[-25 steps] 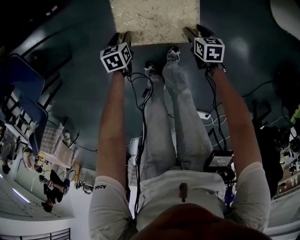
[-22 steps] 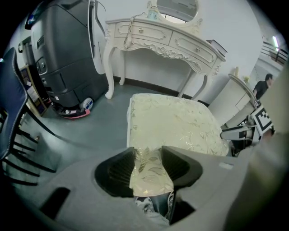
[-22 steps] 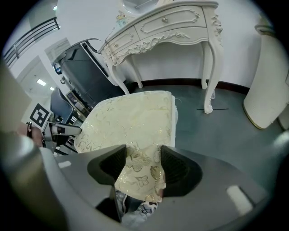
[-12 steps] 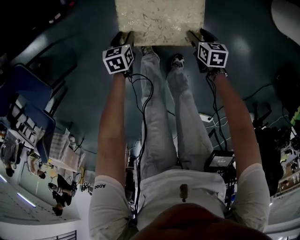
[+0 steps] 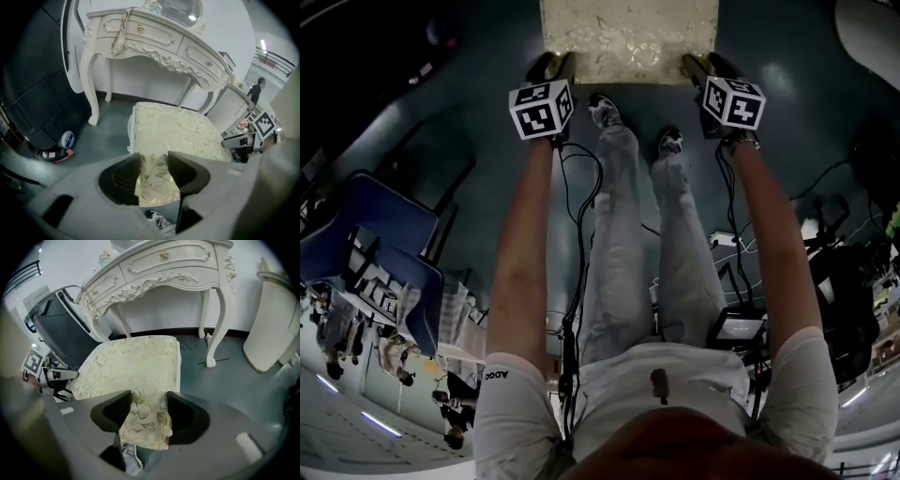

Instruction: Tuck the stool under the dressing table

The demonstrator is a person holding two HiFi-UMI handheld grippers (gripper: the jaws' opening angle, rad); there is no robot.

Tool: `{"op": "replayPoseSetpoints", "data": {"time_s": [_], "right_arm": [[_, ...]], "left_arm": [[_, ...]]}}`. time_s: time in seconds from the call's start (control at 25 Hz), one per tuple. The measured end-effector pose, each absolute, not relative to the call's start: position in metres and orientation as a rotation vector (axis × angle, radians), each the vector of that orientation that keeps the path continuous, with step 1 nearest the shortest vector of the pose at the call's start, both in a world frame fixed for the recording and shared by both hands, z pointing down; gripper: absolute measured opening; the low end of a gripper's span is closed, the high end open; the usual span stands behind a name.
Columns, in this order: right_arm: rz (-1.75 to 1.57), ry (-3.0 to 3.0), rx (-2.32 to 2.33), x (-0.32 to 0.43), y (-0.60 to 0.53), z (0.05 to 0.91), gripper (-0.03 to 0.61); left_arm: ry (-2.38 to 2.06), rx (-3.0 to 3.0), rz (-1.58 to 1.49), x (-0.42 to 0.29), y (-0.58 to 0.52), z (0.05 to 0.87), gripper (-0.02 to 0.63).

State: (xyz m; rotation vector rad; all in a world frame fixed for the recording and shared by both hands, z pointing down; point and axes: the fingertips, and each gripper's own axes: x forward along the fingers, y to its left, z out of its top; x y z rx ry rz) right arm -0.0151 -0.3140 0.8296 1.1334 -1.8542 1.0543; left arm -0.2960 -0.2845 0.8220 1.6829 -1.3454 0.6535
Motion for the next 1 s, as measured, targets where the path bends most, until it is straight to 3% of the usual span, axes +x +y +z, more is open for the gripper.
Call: {"op": "replayPoseSetpoints", "data": {"time_s": [0.4, 1.0], "right_arm": [[1.058, -1.851, 1.245, 0.002, -0.376, 0.801, 0.256], [1.018, -1.933, 1.299, -0.033, -0.518, 0.816, 0.256]], "left_arm": [[-1.35, 1.777, 0.646, -0.281, -0.366, 0.794, 0.19], [-1.423, 1.793, 0.562, -0.316, -0.506, 0.81, 0.19]]}}
